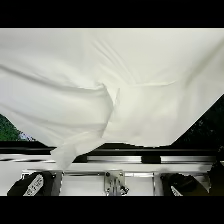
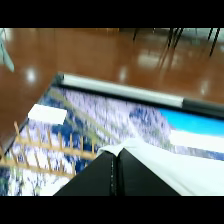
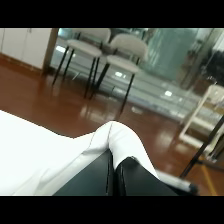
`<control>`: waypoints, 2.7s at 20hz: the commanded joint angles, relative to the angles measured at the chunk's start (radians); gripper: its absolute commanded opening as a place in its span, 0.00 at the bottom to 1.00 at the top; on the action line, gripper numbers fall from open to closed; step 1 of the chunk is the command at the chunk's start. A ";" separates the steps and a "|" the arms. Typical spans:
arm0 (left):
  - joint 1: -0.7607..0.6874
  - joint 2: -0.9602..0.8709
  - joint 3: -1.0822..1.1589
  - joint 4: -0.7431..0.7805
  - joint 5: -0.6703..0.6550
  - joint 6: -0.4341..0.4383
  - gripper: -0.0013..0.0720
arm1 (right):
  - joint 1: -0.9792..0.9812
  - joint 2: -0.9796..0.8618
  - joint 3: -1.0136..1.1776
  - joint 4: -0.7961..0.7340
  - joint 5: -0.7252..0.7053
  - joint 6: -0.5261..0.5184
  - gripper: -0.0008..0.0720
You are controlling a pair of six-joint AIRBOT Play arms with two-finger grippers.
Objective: Fold the shirts.
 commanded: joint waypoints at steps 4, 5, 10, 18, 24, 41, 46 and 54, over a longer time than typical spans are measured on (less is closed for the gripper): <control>0.002 -0.003 -0.203 -0.052 -0.180 0.018 0.06 | 0.000 -0.071 -0.052 0.108 -0.549 0.085 0.08; 0.001 -0.003 -0.260 -0.080 -0.178 0.026 0.05 | 0.000 -0.080 -0.095 0.107 -0.590 0.085 0.08; -0.071 -0.003 -0.614 -0.099 -0.133 0.097 0.06 | -0.001 -0.087 -0.407 0.106 -0.440 0.086 0.08; -0.203 -0.006 -0.983 -0.100 0.076 0.094 0.06 | -0.009 -0.380 -0.571 -0.022 0.103 0.256 0.08; -0.238 -0.006 -1.102 -0.103 0.164 0.051 0.06 | -0.142 -0.669 -0.571 0.317 0.204 0.369 0.82; -0.237 -0.011 -1.119 -0.104 0.171 0.051 0.06 | -0.328 -0.692 -0.707 0.747 -0.126 0.003 0.86; -0.237 -0.011 -1.119 -0.103 0.172 0.051 0.06 | -0.291 -0.709 -0.706 0.731 -0.043 -0.006 0.33; -0.237 -0.003 -0.816 -0.095 0.217 0.076 0.05 | -0.296 -0.502 -0.413 0.700 -0.060 -0.108 0.08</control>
